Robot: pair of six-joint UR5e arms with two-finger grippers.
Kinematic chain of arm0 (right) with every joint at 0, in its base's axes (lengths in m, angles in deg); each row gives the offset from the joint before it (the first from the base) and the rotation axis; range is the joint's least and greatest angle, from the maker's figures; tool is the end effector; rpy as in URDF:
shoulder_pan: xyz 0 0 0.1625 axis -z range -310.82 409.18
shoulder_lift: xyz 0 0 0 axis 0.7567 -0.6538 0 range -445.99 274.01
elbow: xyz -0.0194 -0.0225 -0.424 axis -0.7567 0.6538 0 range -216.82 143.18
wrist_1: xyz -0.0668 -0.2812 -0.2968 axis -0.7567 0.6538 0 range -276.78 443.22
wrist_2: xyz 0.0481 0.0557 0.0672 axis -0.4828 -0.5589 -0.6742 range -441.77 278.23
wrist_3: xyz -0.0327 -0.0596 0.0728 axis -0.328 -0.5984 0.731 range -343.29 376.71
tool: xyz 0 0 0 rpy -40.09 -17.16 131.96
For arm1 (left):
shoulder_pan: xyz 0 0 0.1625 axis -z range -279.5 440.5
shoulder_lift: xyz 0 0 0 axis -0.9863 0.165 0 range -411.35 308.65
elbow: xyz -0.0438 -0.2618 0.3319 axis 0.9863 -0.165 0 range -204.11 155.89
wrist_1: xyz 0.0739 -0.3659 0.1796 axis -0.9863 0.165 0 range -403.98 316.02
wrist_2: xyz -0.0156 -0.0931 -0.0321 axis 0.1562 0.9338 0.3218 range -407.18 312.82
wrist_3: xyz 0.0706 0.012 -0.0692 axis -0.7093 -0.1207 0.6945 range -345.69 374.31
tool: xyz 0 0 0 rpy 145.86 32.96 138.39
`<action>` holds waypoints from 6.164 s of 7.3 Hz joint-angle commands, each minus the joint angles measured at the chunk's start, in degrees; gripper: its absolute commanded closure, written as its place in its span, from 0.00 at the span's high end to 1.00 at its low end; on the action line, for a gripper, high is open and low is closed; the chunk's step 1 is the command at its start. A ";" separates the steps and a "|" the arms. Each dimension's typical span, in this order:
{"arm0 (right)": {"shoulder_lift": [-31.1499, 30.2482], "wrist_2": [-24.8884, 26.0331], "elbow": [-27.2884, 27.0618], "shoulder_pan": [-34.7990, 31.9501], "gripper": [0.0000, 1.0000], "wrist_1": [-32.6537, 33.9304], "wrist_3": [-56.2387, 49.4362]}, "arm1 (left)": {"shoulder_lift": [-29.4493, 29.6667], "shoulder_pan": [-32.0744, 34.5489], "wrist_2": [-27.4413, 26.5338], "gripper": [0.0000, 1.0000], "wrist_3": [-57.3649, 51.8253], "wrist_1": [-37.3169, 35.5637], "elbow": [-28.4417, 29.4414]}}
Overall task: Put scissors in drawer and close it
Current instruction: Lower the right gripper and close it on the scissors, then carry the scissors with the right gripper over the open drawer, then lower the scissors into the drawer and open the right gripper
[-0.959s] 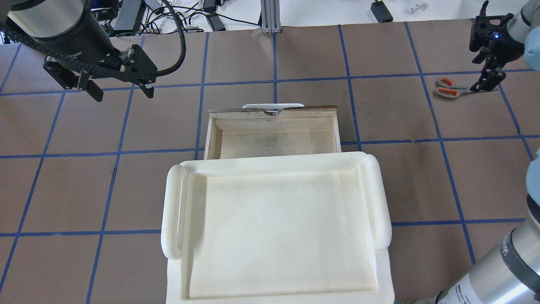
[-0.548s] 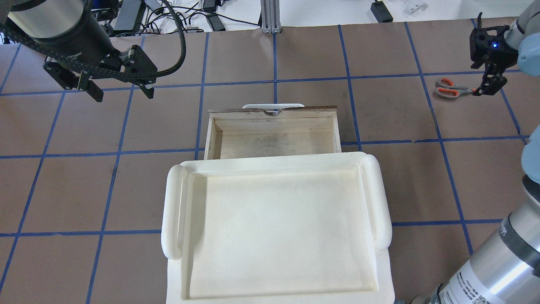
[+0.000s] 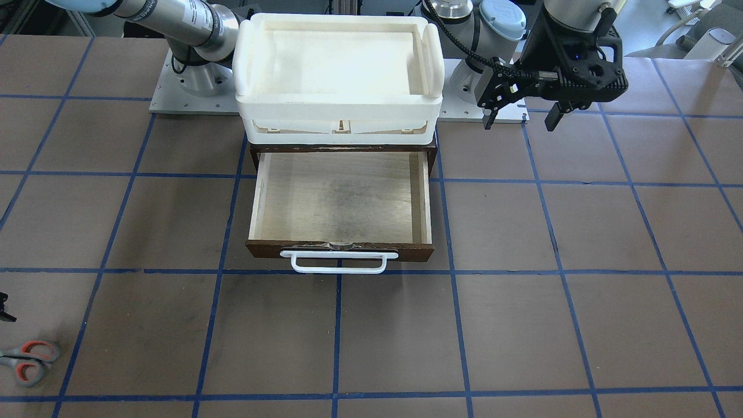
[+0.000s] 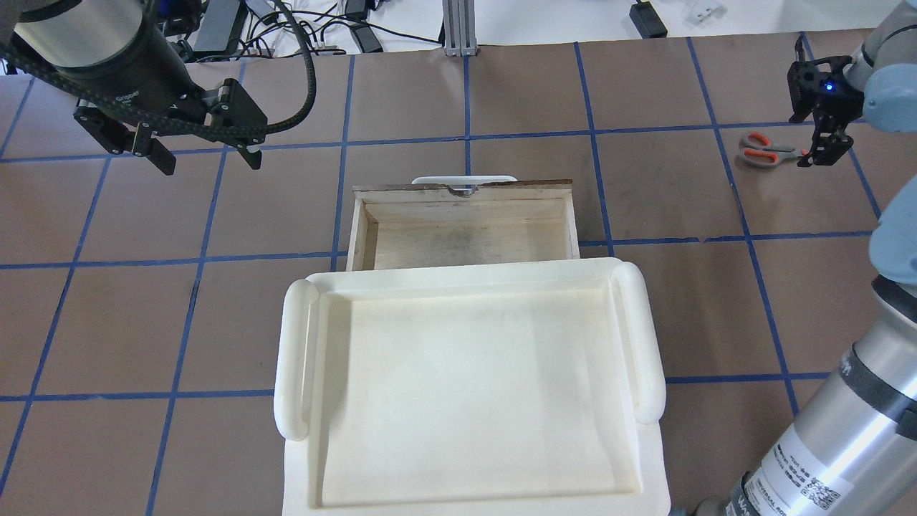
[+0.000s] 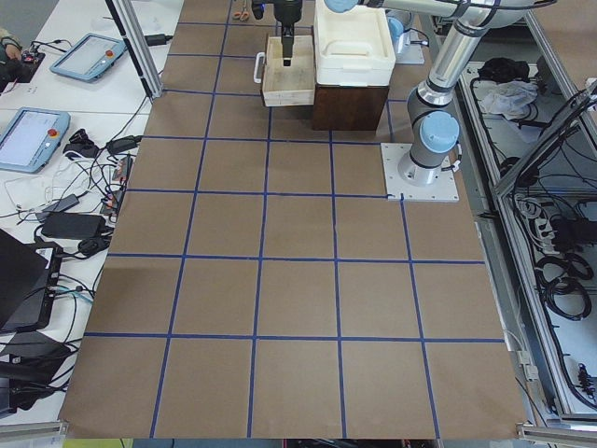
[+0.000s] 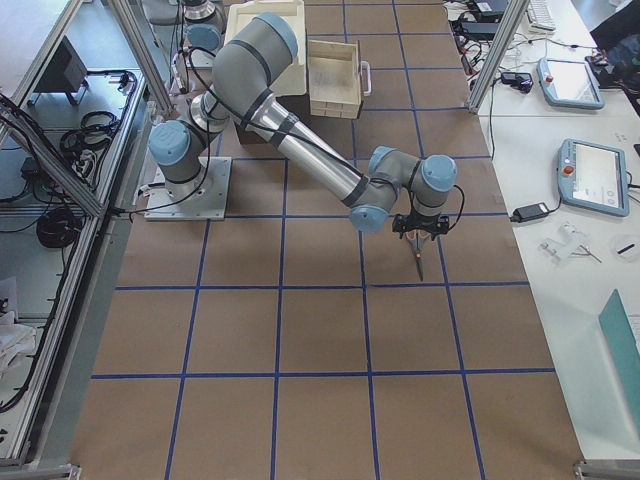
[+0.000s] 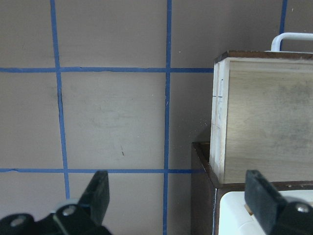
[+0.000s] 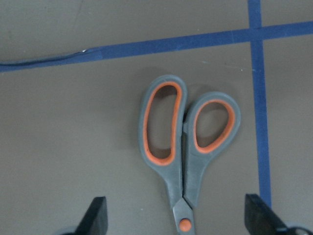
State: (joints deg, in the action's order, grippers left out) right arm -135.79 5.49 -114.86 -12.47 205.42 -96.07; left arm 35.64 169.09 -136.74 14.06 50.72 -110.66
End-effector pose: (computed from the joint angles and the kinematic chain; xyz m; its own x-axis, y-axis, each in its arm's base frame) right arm -0.2234 -0.7046 0.2091 -0.0959 -0.9920 0.0821 -0.9953 0.0949 -0.0171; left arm -0.1224 -0.4733 0.5345 -0.9998 -0.0200 0.0075 -0.0202 0.9993 -0.0307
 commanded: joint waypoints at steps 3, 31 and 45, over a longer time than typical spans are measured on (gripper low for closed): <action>3.29 -0.25 0.52 0.03 0.99 3.04 -2.10 | -0.07 0.00 0.00 1.00 -0.01 0.05 -0.02; -25.97 3.62 -7.47 -48.99 0.00 -24.11 33.40 | -0.34 0.00 0.09 1.00 -0.01 0.13 -0.10; -26.11 -0.43 -10.29 -48.68 1.00 -19.54 64.72 | -1.04 0.00 0.09 1.00 -0.01 0.05 -1.07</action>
State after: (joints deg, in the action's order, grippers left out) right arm -158.79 5.03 -125.26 -62.67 185.81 -39.67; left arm 34.60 169.09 -136.66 14.05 50.74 -111.73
